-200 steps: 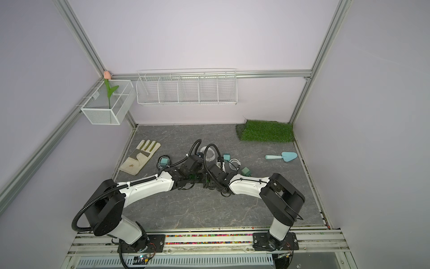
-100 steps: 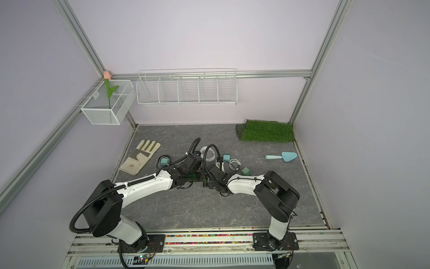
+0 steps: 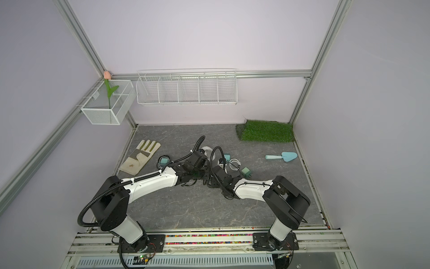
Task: Pack away charging kits
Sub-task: Place the charging cable in the storage bag, then pick up the plug from the center of the board.
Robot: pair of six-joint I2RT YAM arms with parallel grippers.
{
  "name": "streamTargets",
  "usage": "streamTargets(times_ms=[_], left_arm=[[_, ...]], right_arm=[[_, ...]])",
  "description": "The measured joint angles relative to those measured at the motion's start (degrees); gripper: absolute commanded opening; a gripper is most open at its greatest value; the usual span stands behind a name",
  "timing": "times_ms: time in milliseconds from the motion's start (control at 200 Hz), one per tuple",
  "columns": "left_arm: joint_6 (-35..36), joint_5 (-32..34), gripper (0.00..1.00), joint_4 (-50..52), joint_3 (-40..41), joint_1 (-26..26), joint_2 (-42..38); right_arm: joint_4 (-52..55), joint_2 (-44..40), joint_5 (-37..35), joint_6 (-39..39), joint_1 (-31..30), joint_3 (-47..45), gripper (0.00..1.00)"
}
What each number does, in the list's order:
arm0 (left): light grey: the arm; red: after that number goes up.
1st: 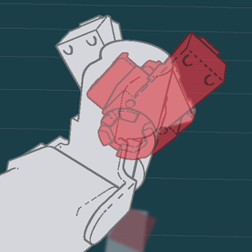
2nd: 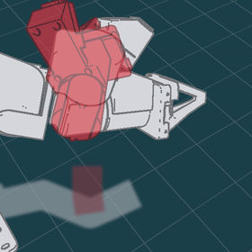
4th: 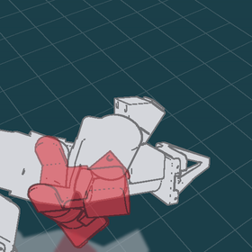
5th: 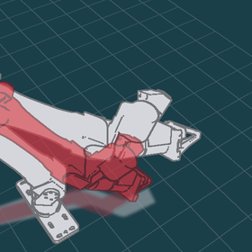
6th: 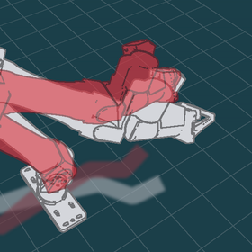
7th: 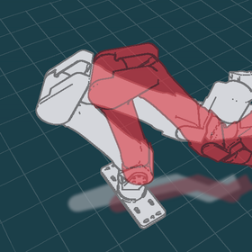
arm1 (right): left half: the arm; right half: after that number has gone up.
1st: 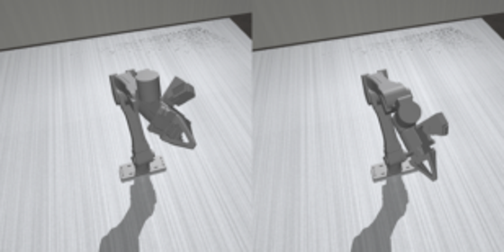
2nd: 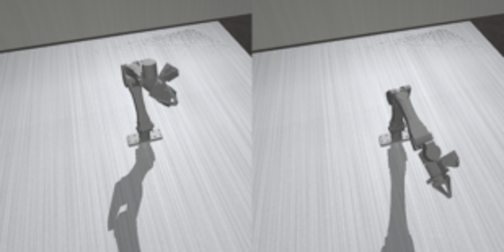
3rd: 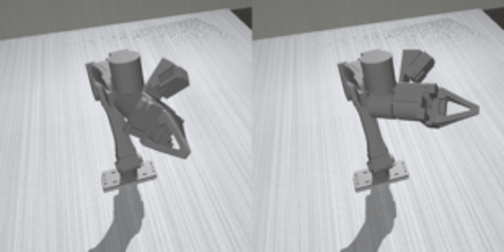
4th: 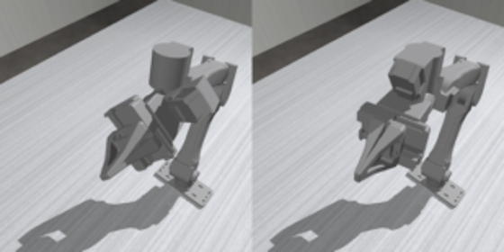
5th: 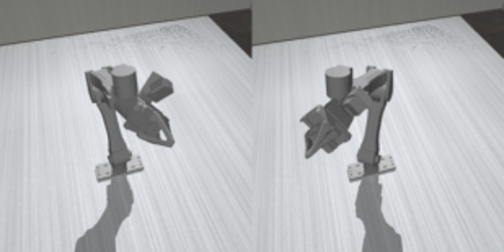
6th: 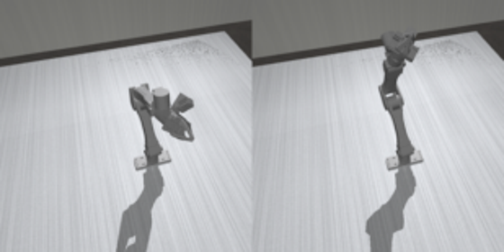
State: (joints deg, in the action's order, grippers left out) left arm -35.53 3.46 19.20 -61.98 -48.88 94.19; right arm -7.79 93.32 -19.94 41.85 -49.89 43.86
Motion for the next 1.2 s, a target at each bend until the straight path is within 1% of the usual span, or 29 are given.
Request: streamTargets(times_ms=[140,250,415,510,615,710,820,915,976,1016,1091,1151,1201], left_arm=[[0.0,1.0,0.00,1.0,-0.3,0.0,0.3],[0.0,1.2,0.00,1.2,-0.4,0.0,1.1],[0.0,1.2,0.00,1.8,-0.8,0.0,1.2],[0.0,1.9,0.00,3.5,-1.9,0.0,1.2],[0.1,4.3,0.00,6.7,-3.6,0.0,1.0],[0.2,7.1,0.00,10.1,-4.5,0.0,0.4],[0.2,9.1,0.00,12.8,-4.6,0.0,-0.9],[0.3,9.4,0.00,13.4,-4.6,0.0,-1.1],[0.5,9.3,0.00,13.7,-4.6,0.0,-1.1],[0.7,9.2,0.00,13.7,-4.6,0.0,-1.1],[0.7,9.0,0.00,13.7,-4.6,0.0,-1.0],[0.8,8.9,0.00,13.7,-4.6,0.0,-1.0],[0.9,8.9,0.00,13.7,-4.6,0.0,-1.0]], right_arm=[[-5.1,-3.8,1.6,-1.3,1.0,-4.0,0.62],[-7.3,-7.8,1.9,-1.9,2.1,-7.2,0.65],[-7.2,-14.1,1.4,-2.9,4.4,-9.8,0.69],[-5.0,-18.4,-0.2,-3.8,6.6,-11.2,0.73],[-0.2,-22.4,-4.7,-6.0,8.6,-11.2,0.80],[3.2,-24.1,-6.8,-8.0,11.5,-11.2,0.81],[5.2,-23.5,-6.7,-10.6,17.2,-11.2,0.82],[5.7,-20.7,-5.2,-13.1,22.0,-10.7,0.81],[5.4,-17.1,-2.1,-14.3,25.1,-9.8,0.80],[5.2,-14.6,0.0,-14.9,26.9,-9.1,0.77],[5.9,-9.2,3.1,-15.3,29.5,-6.5,0.75],[5.9,-5.9,5.5,-15.3,30.4,-4.5,0.79],[5.0,-4.8,7.5,-15.2,30.6,-4.2,0.81]])
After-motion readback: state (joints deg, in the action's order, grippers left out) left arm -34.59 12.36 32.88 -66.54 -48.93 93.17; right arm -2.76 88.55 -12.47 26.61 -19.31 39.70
